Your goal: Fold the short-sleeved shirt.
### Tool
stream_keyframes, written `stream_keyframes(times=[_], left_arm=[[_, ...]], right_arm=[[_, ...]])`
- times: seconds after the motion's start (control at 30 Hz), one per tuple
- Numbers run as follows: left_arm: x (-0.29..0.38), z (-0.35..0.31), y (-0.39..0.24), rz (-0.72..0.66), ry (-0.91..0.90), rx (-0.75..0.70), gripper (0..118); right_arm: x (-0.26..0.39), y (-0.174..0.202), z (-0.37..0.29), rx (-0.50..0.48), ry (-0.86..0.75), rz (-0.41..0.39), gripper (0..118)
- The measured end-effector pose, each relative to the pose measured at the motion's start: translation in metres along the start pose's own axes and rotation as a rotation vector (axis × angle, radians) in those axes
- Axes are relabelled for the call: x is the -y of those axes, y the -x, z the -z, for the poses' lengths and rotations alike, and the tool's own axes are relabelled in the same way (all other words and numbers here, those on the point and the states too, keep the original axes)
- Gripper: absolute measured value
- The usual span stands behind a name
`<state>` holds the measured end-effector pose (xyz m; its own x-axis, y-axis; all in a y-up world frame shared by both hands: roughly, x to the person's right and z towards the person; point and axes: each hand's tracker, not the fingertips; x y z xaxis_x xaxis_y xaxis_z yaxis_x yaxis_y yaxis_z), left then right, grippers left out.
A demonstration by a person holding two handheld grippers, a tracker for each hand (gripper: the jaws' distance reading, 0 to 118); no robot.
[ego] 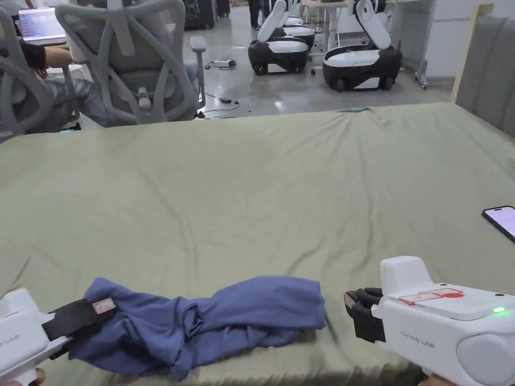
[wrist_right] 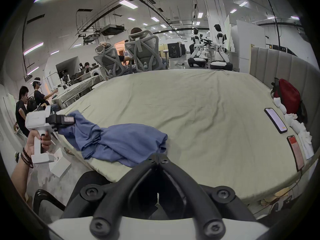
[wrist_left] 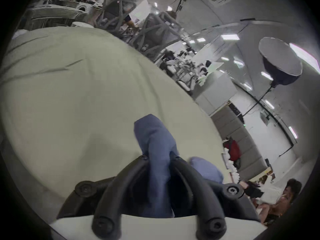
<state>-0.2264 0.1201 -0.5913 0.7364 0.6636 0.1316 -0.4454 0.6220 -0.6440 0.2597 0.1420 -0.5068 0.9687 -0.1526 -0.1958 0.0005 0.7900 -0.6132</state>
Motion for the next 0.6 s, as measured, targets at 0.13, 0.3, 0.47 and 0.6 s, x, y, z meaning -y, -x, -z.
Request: stream_keyframes(times=[0.13, 0.3, 0.47, 0.6], left_arm=[[0.004, 0.022, -0.059, 0.056, 0.016, 0.02, 15], [0.032, 0.078, -0.128, 0.16, 0.109, 0.072, 15], [0.067, 0.154, -0.157, 0.198, 0.277, 0.093, 15], [0.09, 0.186, -0.172, 0.25, 0.292, 0.05, 39]], right_arm=[[0.002, 0.001, -0.004, 0.0, 0.002, -0.011, 0], [0.007, -0.012, -0.015, 0.024, -0.006, 0.018, 0], [0.012, -0.027, -0.025, 0.063, -0.004, 0.035, 0], [0.015, -0.036, -0.034, 0.08, -0.016, 0.056, 0]])
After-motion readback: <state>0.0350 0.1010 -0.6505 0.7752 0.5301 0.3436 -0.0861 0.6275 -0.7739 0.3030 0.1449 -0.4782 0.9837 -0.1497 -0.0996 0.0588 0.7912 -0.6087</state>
